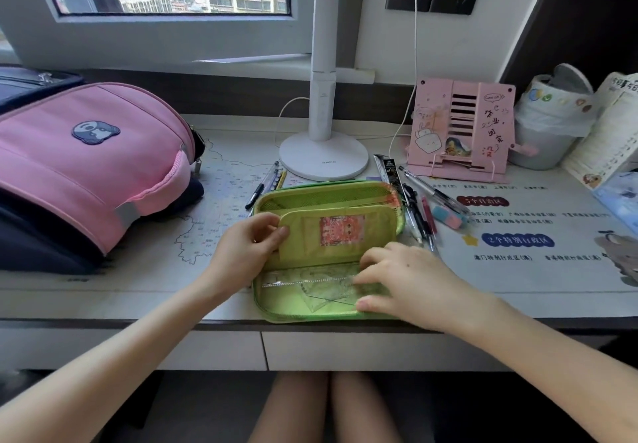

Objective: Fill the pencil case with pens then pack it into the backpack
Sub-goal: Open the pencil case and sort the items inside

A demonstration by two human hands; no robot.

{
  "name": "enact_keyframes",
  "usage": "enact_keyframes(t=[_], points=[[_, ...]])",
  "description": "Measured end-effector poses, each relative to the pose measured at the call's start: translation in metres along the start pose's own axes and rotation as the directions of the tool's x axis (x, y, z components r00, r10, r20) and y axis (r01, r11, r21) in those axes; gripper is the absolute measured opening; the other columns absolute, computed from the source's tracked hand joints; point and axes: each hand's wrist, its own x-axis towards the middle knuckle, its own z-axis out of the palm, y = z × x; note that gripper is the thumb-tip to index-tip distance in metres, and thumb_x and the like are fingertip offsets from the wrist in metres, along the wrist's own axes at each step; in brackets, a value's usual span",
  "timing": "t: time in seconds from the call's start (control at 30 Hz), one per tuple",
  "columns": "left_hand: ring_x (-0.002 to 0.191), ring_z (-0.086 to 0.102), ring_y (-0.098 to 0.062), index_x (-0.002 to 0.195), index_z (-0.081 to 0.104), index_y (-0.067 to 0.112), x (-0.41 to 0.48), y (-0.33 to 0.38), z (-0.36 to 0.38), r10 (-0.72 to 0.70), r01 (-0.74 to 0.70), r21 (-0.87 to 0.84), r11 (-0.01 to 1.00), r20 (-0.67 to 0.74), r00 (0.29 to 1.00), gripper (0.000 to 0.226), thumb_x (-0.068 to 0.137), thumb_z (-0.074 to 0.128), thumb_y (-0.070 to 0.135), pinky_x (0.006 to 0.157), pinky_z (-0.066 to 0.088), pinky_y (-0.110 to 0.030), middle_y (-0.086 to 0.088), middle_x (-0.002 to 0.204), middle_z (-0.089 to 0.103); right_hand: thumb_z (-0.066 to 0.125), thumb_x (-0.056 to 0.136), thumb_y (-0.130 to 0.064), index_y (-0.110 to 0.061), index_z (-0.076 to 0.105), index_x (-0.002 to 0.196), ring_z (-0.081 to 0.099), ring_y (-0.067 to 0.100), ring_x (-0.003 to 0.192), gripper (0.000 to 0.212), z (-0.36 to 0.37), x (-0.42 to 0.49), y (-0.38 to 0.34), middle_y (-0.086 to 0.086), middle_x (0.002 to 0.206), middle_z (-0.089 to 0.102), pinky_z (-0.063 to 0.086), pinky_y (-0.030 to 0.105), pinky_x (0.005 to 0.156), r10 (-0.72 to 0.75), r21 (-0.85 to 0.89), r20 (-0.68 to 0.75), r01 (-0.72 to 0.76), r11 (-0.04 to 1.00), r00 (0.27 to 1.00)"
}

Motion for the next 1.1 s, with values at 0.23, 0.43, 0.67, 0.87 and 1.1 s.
enact_keyframes(t=[0.23, 0.43, 0.67, 0.87, 1.1], points=[[0.073, 0.059, -0.041, 0.083, 0.063, 0.017, -0.001, 0.0, -0.001, 0.013, -0.013, -0.003, 1.0, 0.011, 1.0, 0.009, 0.086, 0.06, 0.025, 0.076, 0.049, -0.056, -0.021, 0.083, 0.067, 0.053, 0.085, 0.004, -0.03, 0.066, 0.113, 0.054, 0.013, 0.111, 0.046, -0.004, 0.001, 0.03, -0.008, 0.122, 0.061, 0.047, 0.031, 0.089, -0.179, 0.028, 0.087, 0.177, 0.984, 0.98], [0.067, 0.056, -0.023, 0.08, 0.063, 0.015, -0.008, 0.002, -0.004, 0.066, -0.067, 0.037, 0.997, 0.047, 0.997, 0.01, 0.084, 0.064, 0.024, 0.064, 0.047, -0.039, -0.012, 0.074, 0.065, 0.051, 0.089, 0.003, -0.031, 0.066, 0.112, 0.059, -0.011, 0.099, 0.043, -0.004, -0.03, 0.035, -0.021, 0.103, 0.068, 0.044, 0.006, 0.085, 0.002, 0.596, 0.017, -0.012, 0.803, 1.0], [0.1, 0.057, -0.001, 0.081, 0.072, 0.037, -0.028, 0.016, -0.017, 0.185, -0.276, 0.242, 0.93, 0.339, 0.922, 0.022, 0.065, 0.06, 0.027, 0.09, 0.045, -0.033, 0.019, 0.099, 0.066, 0.058, 0.087, 0.002, -0.02, 0.072, 0.096, 0.064, -0.008, 0.087, 0.028, -0.01, -0.049, 0.036, -0.015, 0.089, 0.071, 0.043, 0.002, 0.078, 0.383, 0.688, -0.41, 0.005, 0.726, 0.828], [0.111, 0.054, -0.004, 0.076, 0.074, 0.031, -0.034, 0.018, -0.018, 0.246, -0.408, 0.385, 0.828, 0.405, 0.881, 0.028, 0.068, 0.05, 0.017, 0.111, 0.026, -0.037, 0.015, 0.106, 0.068, 0.06, 0.087, -0.008, -0.023, 0.072, 0.098, 0.058, -0.012, 0.094, 0.022, -0.004, -0.044, 0.035, -0.023, 0.094, 0.067, 0.04, 0.0, 0.081, 0.385, 0.647, -0.347, -0.078, 0.758, 0.855], [0.098, 0.056, -0.022, 0.092, 0.07, 0.019, -0.003, 0.015, -0.011, 0.297, -0.215, 0.479, 0.851, -0.101, 0.95, 0.017, 0.078, 0.065, 0.01, 0.082, 0.04, -0.033, -0.002, 0.104, 0.064, 0.061, 0.085, -0.013, -0.011, 0.073, 0.095, 0.064, 0.014, 0.075, 0.015, 0.013, -0.016, 0.077, 0.001, 0.089, 0.074, 0.046, 0.022, 0.066, 0.612, 0.504, -0.443, -0.383, 0.774, 0.655]])
